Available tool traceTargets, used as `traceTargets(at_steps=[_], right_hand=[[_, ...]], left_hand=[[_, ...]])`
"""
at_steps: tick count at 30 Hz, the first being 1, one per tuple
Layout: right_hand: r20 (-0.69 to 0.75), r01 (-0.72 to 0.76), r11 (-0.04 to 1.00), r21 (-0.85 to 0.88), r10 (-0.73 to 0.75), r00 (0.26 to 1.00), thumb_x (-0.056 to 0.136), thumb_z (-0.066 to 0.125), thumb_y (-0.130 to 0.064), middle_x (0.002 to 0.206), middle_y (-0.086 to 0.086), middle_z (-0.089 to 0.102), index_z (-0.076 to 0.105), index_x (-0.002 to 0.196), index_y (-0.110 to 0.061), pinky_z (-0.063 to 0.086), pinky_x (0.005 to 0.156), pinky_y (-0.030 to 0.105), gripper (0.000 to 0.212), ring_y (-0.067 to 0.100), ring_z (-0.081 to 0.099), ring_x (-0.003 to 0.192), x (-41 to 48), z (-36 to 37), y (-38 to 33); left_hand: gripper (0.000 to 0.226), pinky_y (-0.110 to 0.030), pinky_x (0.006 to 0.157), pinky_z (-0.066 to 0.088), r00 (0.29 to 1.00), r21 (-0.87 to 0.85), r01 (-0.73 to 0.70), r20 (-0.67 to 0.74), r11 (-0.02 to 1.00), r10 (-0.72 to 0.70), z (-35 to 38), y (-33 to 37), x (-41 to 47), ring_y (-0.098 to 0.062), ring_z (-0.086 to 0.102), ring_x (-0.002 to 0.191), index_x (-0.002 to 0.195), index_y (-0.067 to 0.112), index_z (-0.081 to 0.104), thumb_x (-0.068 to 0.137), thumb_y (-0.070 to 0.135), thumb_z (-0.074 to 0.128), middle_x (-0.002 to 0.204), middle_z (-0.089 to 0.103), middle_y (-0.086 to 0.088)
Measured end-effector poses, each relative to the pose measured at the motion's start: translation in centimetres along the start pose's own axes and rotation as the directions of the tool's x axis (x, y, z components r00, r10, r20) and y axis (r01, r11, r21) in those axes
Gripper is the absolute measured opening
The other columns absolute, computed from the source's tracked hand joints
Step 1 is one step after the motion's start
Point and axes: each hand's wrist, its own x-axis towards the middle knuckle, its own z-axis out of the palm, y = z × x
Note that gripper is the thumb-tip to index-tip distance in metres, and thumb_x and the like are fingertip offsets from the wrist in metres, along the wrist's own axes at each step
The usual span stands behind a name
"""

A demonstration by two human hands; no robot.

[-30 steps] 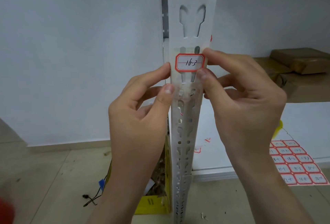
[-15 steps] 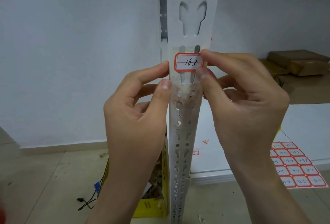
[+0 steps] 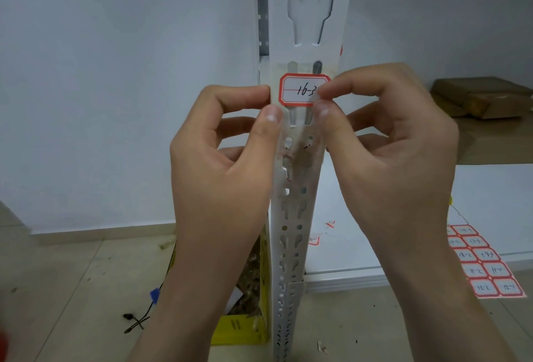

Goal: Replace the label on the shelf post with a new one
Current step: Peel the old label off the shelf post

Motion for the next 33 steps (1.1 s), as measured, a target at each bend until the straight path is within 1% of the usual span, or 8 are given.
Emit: traceTargets(at_steps=[6, 11, 17, 20, 23, 27, 29, 33], right_hand=[[-0.071, 0.034, 0.999, -0.031, -0.036, 0.997, 0.098, 0.072, -0.018, 0.102, -0.008, 0.069, 0.067, 0.102, -0.024, 0.052, 0.061, 0.011, 0.01, 0.008, 0.068, 0.073, -0.1, -0.2, 0.1], [-0.072, -0.008, 1.0, 0.027, 0.01, 0.997, 0.099, 0.07, -0.015, 0.101, -0.006, 0.071, 0.073, 0.105, -0.021, 0.059, 0.058, 0.023, 0.009, 0.015, 0.069, 0.071, 0.0, -0.5, -0.4], [-0.056, -0.081, 0.995, 0.066, 0.085, 0.995, 0.099, 0.069, -0.015, 0.1, -0.007, 0.073, 0.073, 0.102, -0.024, 0.058, 0.057, 0.017, 0.01, 0.017, 0.071, 0.07, 0.2, -0.7, -1.0], [-0.023, -0.129, 0.988, 0.082, 0.131, 0.991, 0.099, 0.069, -0.017, 0.099, -0.008, 0.073, 0.072, 0.1, -0.026, 0.059, 0.059, 0.017, 0.01, 0.018, 0.072, 0.072, 0.3, -0.9, -1.2], [0.002, -0.156, 0.982, 0.102, 0.156, 0.988, 0.098, 0.071, -0.017, 0.099, -0.006, 0.072, 0.072, 0.095, -0.028, 0.062, 0.059, 0.023, 0.012, 0.019, 0.07, 0.073, 0.4, -0.9, -1.4], [-0.068, -0.158, 0.98, 0.119, 0.166, 0.984, 0.099, 0.069, -0.014, 0.09, -0.011, 0.076, 0.073, 0.094, -0.029, 0.061, 0.057, 0.034, 0.016, 0.022, 0.071, 0.068, 0.2, -1.0, -1.5], [-0.077, -0.134, 0.987, 0.092, 0.141, 0.987, 0.099, 0.068, -0.015, 0.092, -0.014, 0.076, 0.073, 0.097, -0.029, 0.06, 0.057, 0.033, 0.015, 0.023, 0.072, 0.067, 0.2, -1.0, -1.4], [-0.072, -0.087, 0.995, 0.045, 0.09, 0.993, 0.1, 0.068, -0.015, 0.095, -0.013, 0.075, 0.073, 0.101, -0.027, 0.059, 0.058, 0.026, 0.013, 0.019, 0.072, 0.067, 0.2, -1.0, -1.2]], left_hand=[[0.016, -0.015, 0.064, 0.06, 0.999, 0.049, -0.027, 0.019, 0.998, 0.026, -0.4, -0.2, 0.6, -0.008, 0.075, 0.094, 0.1, 0.034, 0.065, 0.1, 0.017, 0.066, 0.1, 0.075, 0.017], [0.017, -0.016, 0.066, 0.061, 0.998, 0.082, -0.047, 0.032, 0.996, 0.044, -0.6, -0.1, 0.6, -0.006, 0.075, 0.094, 0.1, 0.041, 0.063, 0.098, 0.024, 0.064, 0.1, 0.074, 0.021], [0.018, -0.018, 0.067, 0.062, 0.997, 0.101, -0.061, 0.048, 0.993, 0.056, -0.9, 0.0, 0.6, -0.006, 0.075, 0.095, 0.101, 0.042, 0.064, 0.099, 0.024, 0.064, 0.101, 0.074, 0.022], [0.017, -0.018, 0.066, 0.062, 0.997, 0.101, -0.054, 0.051, 0.993, 0.049, -0.9, 0.1, 0.6, -0.006, 0.075, 0.095, 0.101, 0.042, 0.065, 0.099, 0.024, 0.064, 0.101, 0.075, 0.021], [0.02, -0.015, 0.064, 0.06, 0.998, 0.095, -0.04, 0.055, 0.995, 0.035, -0.9, 0.2, 0.5, -0.006, 0.074, 0.094, 0.099, 0.042, 0.065, 0.101, 0.022, 0.065, 0.099, 0.075, 0.023], [0.021, -0.015, 0.065, 0.06, 0.998, 0.094, -0.022, 0.066, 0.995, 0.016, -1.0, 0.4, 0.4, -0.004, 0.074, 0.094, 0.099, 0.043, 0.066, 0.1, 0.022, 0.065, 0.098, 0.075, 0.024], [0.02, -0.015, 0.065, 0.06, 0.997, 0.092, -0.016, 0.071, 0.996, 0.009, -1.1, 0.4, 0.4, -0.005, 0.074, 0.095, 0.099, 0.043, 0.066, 0.1, 0.023, 0.065, 0.097, 0.075, 0.025], [0.02, -0.016, 0.066, 0.061, 0.997, 0.106, -0.018, 0.076, 0.994, 0.01, -1.2, 0.4, 0.5, -0.006, 0.074, 0.095, 0.1, 0.044, 0.066, 0.101, 0.024, 0.065, 0.099, 0.075, 0.025]])
